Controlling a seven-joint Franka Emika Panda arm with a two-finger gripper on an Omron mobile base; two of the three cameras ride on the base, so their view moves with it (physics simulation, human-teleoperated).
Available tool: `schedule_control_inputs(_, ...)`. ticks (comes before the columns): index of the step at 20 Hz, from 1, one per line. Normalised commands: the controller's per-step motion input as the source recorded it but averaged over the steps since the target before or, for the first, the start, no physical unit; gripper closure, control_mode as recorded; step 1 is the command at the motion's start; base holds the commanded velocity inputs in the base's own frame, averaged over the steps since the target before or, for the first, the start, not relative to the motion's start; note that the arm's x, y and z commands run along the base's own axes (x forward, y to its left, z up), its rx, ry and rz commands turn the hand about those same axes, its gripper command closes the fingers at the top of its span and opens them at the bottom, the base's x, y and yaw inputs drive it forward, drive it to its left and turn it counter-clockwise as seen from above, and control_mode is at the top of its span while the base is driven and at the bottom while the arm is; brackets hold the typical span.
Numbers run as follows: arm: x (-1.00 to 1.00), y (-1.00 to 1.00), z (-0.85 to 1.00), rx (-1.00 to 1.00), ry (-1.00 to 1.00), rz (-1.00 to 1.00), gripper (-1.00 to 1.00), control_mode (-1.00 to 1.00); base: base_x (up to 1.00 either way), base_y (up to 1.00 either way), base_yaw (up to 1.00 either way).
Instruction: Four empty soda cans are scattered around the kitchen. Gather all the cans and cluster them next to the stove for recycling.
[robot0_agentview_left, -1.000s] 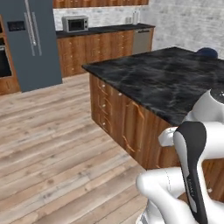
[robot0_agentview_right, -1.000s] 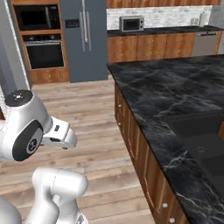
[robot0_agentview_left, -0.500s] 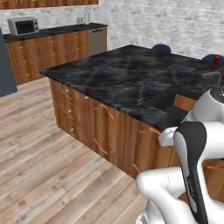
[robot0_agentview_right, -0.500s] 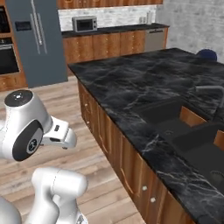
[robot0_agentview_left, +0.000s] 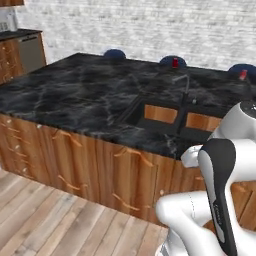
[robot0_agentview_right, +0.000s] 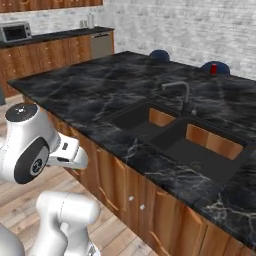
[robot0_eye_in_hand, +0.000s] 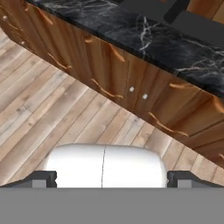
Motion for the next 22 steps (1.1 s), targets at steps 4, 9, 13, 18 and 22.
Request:
schedule_control_inputs(4,0.0,0.0,0.0,0.0,0.0,0.0,-1.0,1.0,0.0,0.06,-0.48)
schedule_control_inputs(9,0.0,0.0,0.0,0.0,0.0,0.0,-1.0,1.0,0.04,0.21,-0.44)
schedule_control_inputs(13,0.0,0.0,0.0,0.0,0.0,0.0,-1.0,1.0,0.18,0.51,-0.36)
schedule_control_inputs(18,0.0,0.0,0.0,0.0,0.0,0.0,-1.0,1.0,0.17,0.56,-0.35)
schedule_control_inputs(22,0.0,0.0,0.0,0.0,0.0,0.0,-1.0,1.0,0.0,0.97,-0.19)
